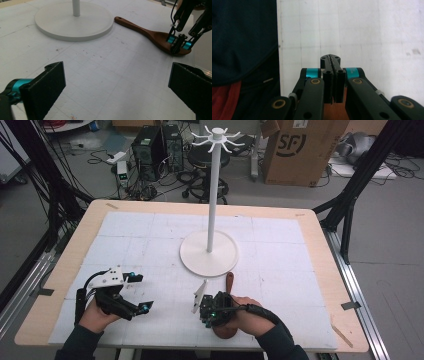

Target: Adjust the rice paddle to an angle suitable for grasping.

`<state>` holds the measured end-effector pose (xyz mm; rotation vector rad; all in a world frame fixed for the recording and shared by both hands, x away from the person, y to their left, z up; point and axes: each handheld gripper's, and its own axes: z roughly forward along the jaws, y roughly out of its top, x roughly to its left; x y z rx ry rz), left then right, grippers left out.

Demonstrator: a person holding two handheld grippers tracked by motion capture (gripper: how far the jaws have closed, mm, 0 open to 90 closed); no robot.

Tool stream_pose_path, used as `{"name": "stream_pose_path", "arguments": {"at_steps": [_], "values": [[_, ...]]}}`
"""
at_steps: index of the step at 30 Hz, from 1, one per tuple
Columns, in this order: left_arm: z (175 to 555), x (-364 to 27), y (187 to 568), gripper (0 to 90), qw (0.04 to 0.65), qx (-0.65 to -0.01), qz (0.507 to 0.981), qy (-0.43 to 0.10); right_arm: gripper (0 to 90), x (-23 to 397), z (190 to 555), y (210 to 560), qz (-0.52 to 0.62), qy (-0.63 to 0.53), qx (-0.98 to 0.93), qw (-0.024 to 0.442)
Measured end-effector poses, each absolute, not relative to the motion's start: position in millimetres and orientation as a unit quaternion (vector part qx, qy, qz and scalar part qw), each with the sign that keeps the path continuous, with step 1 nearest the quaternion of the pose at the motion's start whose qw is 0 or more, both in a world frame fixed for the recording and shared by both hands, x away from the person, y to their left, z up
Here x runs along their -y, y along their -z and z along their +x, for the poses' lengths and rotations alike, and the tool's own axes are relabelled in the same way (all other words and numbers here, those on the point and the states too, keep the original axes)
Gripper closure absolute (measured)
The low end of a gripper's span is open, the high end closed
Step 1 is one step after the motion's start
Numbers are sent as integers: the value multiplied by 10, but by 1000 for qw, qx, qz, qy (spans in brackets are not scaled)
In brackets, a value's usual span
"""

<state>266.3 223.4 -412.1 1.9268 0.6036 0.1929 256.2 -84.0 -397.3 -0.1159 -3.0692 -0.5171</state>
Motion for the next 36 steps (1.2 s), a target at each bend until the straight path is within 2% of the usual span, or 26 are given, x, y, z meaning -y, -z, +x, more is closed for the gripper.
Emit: {"name": "stream_pose_path", "arguments": {"at_steps": [5, 18, 36], "values": [[2659, -2250, 4122, 17, 530, -252, 806, -81, 895, 792, 2541, 4028, -38, 152, 987, 19], [2662, -2243, 4133, 17, 527, -252, 808, -80, 895, 1052, 2547, 4082, -52, 150, 987, 26], [2671, -2233, 4141, 17, 525, -253, 809, -79, 895, 1926, 2542, 3994, -124, 158, 980, 7]]}}
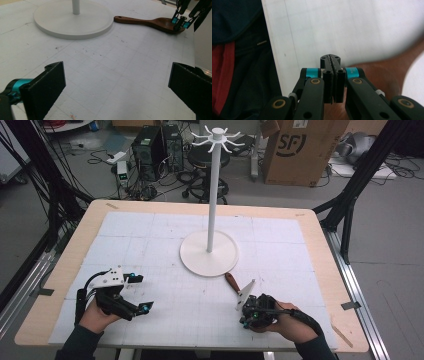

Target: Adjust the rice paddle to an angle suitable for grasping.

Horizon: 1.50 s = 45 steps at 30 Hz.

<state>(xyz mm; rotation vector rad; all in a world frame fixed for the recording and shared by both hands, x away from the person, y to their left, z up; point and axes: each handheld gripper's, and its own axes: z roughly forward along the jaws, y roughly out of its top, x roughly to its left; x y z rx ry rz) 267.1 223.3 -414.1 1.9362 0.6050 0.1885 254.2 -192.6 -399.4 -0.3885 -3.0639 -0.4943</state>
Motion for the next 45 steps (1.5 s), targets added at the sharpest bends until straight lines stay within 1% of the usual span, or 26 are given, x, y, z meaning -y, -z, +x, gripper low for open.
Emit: {"name": "stream_pose_path", "arguments": {"at_steps": [5, 9, 13, 17, 23, 33, 41, 45], "values": [[2674, -2229, 4143, 17, 524, -253, 810, -78, 895, 2044, 2514, 3983, -135, 150, 979, -3], [2679, -2214, 4152, 17, 522, -252, 811, -76, 894, 1979, 2483, 3908, -125, 175, 976, -9], [2674, -2214, 4151, 17, 522, -253, 811, -75, 894, 1906, 2526, 3903, -122, 179, 976, -10], [2675, -2228, 4146, 17, 523, -252, 811, -76, 894, 1864, 2659, 3905, -137, 190, 972, -11], [2672, -2219, 4149, 17, 521, -250, 813, -76, 895, 1963, 2897, 3858, -188, 203, 961, -24], [2673, -2211, 4154, 17, 518, -249, 815, -75, 895, 2053, 3184, 3940, -249, 189, 949, -44], [2673, -2216, 4152, 17, 520, -250, 813, -74, 894, 2012, 3278, 4046, -252, 162, 953, -48], [2673, -2213, 4154, 17, 520, -249, 814, -73, 895, 1975, 3312, 4087, -242, 156, 957, -40]]}}
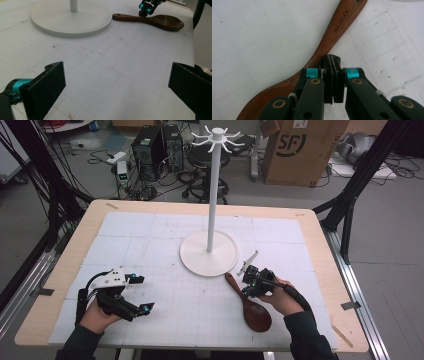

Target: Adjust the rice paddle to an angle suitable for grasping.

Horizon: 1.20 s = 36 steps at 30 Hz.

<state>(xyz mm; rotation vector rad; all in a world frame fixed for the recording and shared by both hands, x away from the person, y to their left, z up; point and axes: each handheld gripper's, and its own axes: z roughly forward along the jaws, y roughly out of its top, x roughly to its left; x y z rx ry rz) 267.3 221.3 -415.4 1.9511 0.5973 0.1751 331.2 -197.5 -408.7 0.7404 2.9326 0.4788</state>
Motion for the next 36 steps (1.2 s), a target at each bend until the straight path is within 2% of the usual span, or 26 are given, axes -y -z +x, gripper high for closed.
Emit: {"name": "stream_pose_path", "arguments": {"at_steps": [7, 23, 27, 31, 32, 33, 35, 36], "values": [[2677, -2205, 4160, 17, 518, -250, 815, -71, 894, 1926, 3362, 4113, 239, -162, -957, 35], [2675, -2216, 4159, 17, 519, -250, 814, -72, 893, 1620, 3179, 4094, 168, -156, -973, 25], [2677, -2218, 4160, 17, 519, -249, 814, -72, 809, 1672, 3176, 4032, 183, -170, -968, 13], [2678, -2218, 4160, 17, 518, -250, 815, -72, 671, 1717, 3136, 3936, 179, -195, -964, -12], [2679, -2219, 4159, 17, 518, -249, 815, -71, 671, 1717, 3136, 3936, 179, -195, -964, -12], [2679, -2219, 4160, 17, 519, -249, 815, -71, 607, 1721, 3107, 3900, 173, -197, -965, -17], [2682, -2219, 4162, 17, 519, -249, 814, -71, 544, 1717, 3082, 3868, 162, -194, -967, -24], [2683, -2220, 4163, 17, 520, -249, 814, -70, 544, 1717, 3082, 3868, 162, -194, -967, -24]]}}
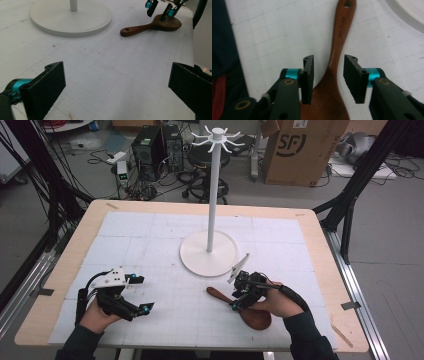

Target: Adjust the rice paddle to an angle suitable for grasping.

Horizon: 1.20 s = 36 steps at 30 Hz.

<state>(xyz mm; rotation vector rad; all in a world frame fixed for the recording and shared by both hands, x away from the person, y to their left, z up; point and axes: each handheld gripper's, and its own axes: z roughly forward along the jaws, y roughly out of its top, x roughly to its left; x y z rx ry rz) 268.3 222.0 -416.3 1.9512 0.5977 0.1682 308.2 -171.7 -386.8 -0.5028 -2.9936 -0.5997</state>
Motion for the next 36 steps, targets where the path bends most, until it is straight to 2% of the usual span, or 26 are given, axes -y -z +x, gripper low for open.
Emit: {"name": "stream_pose_path", "arguments": {"at_steps": [3, 7, 9, 10, 12, 15, 16, 36], "values": [[2689, -2223, 4165, 17, 519, -250, 814, -69, 407, 1711, 3058, 3817, -160, 195, 967, 29], [2691, -2213, 4169, 17, 522, -248, 814, -63, 307, 1729, 3066, 3758, -155, 203, 966, 39], [2687, -2208, 4168, 17, 521, -248, 815, -62, 221, 1736, 3057, 3744, -150, 206, 966, 39], [2685, -2206, 4168, 17, 521, -248, 814, -62, 221, 1736, 3057, 3744, -150, 206, 966, 39], [2685, -2209, 4166, 17, 521, -246, 815, -62, 108, 1736, 3036, 3735, -147, 201, 968, 15], [2682, -2214, 4162, 17, 522, -246, 814, -60, 60, 1738, 3037, 3734, -151, 193, 970, 0], [2681, -2215, 4162, 17, 523, -246, 814, -60, 4, 1731, 3030, 3738, -160, 185, 969, -15], [2669, -2228, 4101, 17, 529, -238, 811, -74, 5, 1646, 3035, 3671, -172, 150, 973, -17]]}}
